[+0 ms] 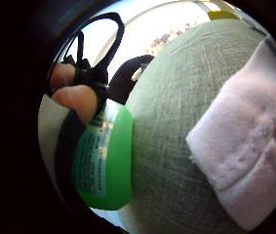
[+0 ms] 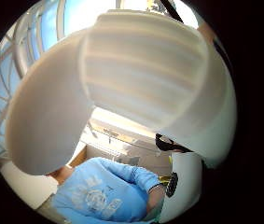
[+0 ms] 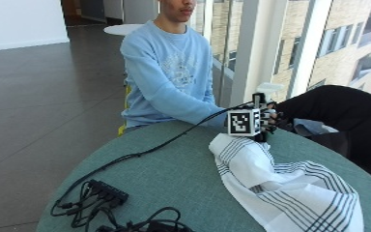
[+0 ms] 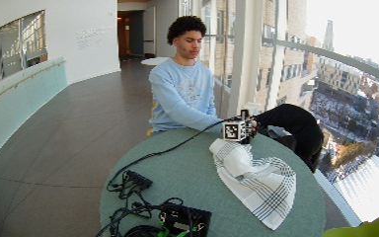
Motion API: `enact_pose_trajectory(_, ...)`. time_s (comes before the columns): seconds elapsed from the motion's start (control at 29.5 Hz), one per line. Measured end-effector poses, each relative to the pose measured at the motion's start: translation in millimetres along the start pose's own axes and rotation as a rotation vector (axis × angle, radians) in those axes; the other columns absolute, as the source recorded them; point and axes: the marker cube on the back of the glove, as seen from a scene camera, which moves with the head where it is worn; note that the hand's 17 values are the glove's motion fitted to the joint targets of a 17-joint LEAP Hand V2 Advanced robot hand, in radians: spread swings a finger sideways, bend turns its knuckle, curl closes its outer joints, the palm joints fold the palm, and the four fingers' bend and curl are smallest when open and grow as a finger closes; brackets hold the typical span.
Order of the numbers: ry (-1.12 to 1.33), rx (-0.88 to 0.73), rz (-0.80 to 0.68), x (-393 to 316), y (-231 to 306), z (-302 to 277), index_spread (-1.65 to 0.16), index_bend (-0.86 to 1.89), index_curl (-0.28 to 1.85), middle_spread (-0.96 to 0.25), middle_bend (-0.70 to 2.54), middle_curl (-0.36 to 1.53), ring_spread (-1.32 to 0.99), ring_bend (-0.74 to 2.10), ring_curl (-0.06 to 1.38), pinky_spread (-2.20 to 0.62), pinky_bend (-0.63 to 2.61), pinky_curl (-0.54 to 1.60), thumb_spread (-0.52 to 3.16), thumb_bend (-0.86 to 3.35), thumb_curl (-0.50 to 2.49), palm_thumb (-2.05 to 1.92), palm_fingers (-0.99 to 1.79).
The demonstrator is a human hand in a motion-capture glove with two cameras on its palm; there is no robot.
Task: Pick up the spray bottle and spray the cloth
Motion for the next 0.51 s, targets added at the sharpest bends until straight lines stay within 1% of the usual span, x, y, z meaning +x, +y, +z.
enact_pose_trajectory(0.27,0.027,-0.034,-0.006,0,14,-5,-0.3,0.15,0.36,-0.09,0.18,0.39,-0.09,0.4,0.36,0.13,0.23,0.36,0.85,-0.04,0.61,0.97,0.95)
enact_pose_trajectory(0.31,0.024,-0.033,-0.007,-2,17,-8,-0.32,0.1,0.34,-0.09,0.18,0.39,-0.09,0.35,0.35,0.14,0.22,0.35,0.86,-0.05,0.6,0.94,0.79)
enact_pose_trajectory(0.34,0.021,-0.031,-0.008,-4,19,-10,-0.33,0.09,0.34,-0.09,0.2,0.4,-0.08,0.34,0.36,0.14,0.23,0.37,0.87,-0.05,0.59,0.94,0.71)
enact_pose_trajectory(0.37,0.019,-0.028,-0.01,-7,22,-14,-0.33,0.1,0.34,-0.09,0.21,0.4,-0.08,0.34,0.37,0.15,0.24,0.38,0.88,-0.04,0.59,0.93,0.7)
enact_pose_trajectory(0.44,0.023,-0.025,-0.013,-14,28,-22,-0.35,0.02,0.3,-0.09,0.22,0.41,-0.08,0.34,0.36,0.15,0.27,0.38,0.89,-0.04,0.58,0.93,0.63)
enact_pose_trajectory(0.51,0.035,-0.02,-0.012,-21,35,-33,-0.36,0.03,0.28,-0.09,0.23,0.41,-0.08,0.34,0.36,0.16,0.28,0.37,0.9,-0.04,0.57,0.92,0.62)
